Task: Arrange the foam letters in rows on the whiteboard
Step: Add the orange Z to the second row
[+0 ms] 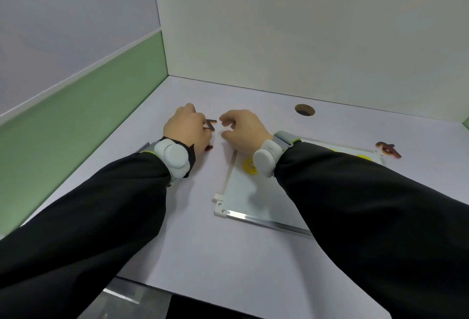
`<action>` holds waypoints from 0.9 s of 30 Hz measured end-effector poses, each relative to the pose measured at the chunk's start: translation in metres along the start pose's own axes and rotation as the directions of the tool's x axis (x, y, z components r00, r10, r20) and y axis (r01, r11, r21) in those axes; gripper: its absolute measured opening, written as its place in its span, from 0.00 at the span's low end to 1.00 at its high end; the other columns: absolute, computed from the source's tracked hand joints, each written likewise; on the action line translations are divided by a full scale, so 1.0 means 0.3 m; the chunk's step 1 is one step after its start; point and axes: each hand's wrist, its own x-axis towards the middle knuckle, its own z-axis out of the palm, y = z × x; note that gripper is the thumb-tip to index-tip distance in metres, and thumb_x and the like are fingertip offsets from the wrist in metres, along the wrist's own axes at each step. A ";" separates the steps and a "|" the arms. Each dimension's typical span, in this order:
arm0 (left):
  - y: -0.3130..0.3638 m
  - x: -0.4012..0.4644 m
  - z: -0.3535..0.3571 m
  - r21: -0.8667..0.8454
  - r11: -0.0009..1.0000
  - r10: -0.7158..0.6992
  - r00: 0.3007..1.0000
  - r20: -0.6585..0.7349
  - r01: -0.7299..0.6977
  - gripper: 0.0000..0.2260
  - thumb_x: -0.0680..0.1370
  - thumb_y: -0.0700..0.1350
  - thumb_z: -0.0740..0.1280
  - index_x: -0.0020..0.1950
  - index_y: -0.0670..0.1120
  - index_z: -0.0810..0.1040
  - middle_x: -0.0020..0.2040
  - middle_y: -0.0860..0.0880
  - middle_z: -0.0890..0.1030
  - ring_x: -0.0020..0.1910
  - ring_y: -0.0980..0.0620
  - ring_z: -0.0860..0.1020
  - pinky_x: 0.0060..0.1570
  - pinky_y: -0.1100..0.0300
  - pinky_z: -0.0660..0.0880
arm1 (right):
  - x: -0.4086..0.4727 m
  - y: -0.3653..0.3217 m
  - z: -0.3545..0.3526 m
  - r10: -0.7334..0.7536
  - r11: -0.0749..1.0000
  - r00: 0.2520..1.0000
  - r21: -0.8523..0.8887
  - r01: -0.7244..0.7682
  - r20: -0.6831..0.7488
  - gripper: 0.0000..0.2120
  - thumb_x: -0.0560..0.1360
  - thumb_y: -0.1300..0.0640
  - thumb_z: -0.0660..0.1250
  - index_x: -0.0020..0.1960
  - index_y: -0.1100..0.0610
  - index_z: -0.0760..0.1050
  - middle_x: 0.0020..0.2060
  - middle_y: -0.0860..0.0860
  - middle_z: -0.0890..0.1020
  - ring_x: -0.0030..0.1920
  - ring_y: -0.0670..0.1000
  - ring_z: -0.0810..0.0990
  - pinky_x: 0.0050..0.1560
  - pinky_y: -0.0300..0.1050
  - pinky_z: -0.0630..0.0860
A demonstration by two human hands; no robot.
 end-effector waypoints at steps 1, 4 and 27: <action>-0.003 0.017 0.003 0.006 1.000 -0.001 1.000 0.007 0.001 0.15 0.77 0.49 0.64 0.62 0.47 0.80 0.61 0.46 0.73 0.62 0.45 0.70 0.52 0.51 0.73 | 0.017 -0.005 0.009 0.006 1.000 1.000 -0.003 -0.006 0.006 0.21 0.71 0.61 0.67 0.64 0.52 0.77 0.55 0.47 0.83 0.59 0.54 0.77 0.63 0.53 0.73; -0.008 0.053 0.018 0.042 0.998 0.033 0.998 0.059 -0.036 0.16 0.78 0.49 0.62 0.62 0.48 0.80 0.60 0.47 0.73 0.64 0.45 0.66 0.56 0.51 0.72 | 0.051 -0.012 0.031 0.029 0.999 0.999 -0.025 -0.029 0.032 0.25 0.71 0.60 0.68 0.68 0.52 0.74 0.61 0.48 0.81 0.64 0.55 0.75 0.66 0.54 0.70; 0.019 0.089 -0.015 -0.227 0.956 0.186 0.982 -0.031 -0.188 0.11 0.83 0.46 0.57 0.52 0.47 0.78 0.51 0.50 0.80 0.52 0.46 0.75 0.57 0.51 0.67 | 0.060 -0.018 -0.048 0.004 0.995 0.999 0.098 0.002 -0.054 0.09 0.77 0.61 0.65 0.51 0.56 0.85 0.39 0.48 0.83 0.40 0.49 0.78 0.42 0.43 0.74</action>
